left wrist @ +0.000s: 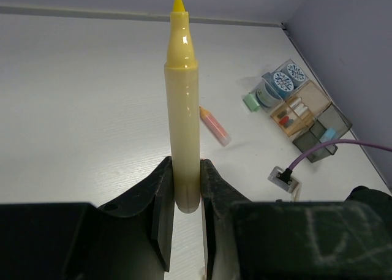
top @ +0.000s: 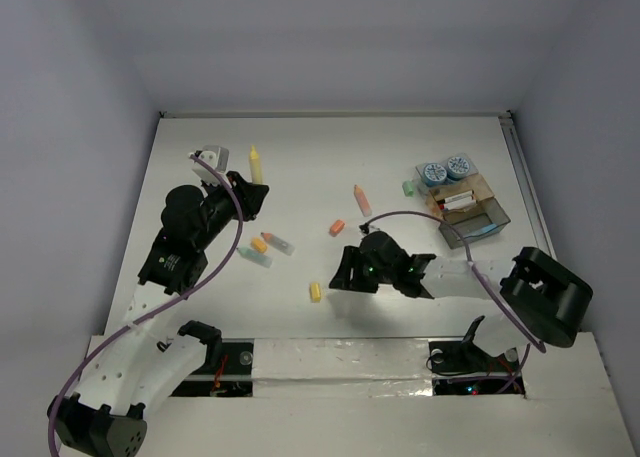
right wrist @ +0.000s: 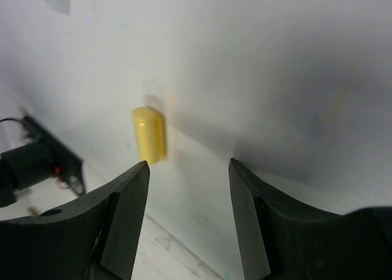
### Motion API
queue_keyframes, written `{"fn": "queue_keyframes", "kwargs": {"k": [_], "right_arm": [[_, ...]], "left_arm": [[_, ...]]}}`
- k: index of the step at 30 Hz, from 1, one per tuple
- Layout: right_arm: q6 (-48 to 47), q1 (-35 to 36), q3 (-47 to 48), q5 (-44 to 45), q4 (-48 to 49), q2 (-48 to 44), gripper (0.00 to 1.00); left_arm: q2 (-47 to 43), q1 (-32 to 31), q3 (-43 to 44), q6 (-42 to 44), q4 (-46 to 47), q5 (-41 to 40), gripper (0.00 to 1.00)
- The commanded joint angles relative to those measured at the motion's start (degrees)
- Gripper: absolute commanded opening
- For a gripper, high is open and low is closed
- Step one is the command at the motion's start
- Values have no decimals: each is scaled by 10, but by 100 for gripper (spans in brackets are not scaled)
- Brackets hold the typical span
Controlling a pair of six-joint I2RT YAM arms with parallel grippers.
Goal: Sort the stationery into containers
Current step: Move the pen cap to the center of the board, then close the pen cap on the pen.
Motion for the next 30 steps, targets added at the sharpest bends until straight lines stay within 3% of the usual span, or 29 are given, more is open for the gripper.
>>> {"fn": "queue_keyframes", "kwargs": {"k": [1,6,8,10,11,15,26,30], "right_arm": [[-68,-1,46,109,-158,-38,61],[-144,33,130,124,-201,-36,51],[-153,47,157,133,-211,-9,42],[-158,53,175,125,-200,9,44],[-158,53,177,118,-193,17,51],[-166,58,213,110,-209,64,62],[-180,117,339,127,-317,188,59],[-172,133,383,184,-383,217,57]], "left_arm": [[-9,1,4,-1,24,15,0],[-12,1,4,1,24,15,0],[-12,1,4,1,23,13,0],[-13,1,4,2,23,14,0],[-13,1,3,2,23,12,0],[-13,1,3,2,22,12,0],[-16,1,3,2,22,12,0],[-19,1,3,2,22,13,0]]}}
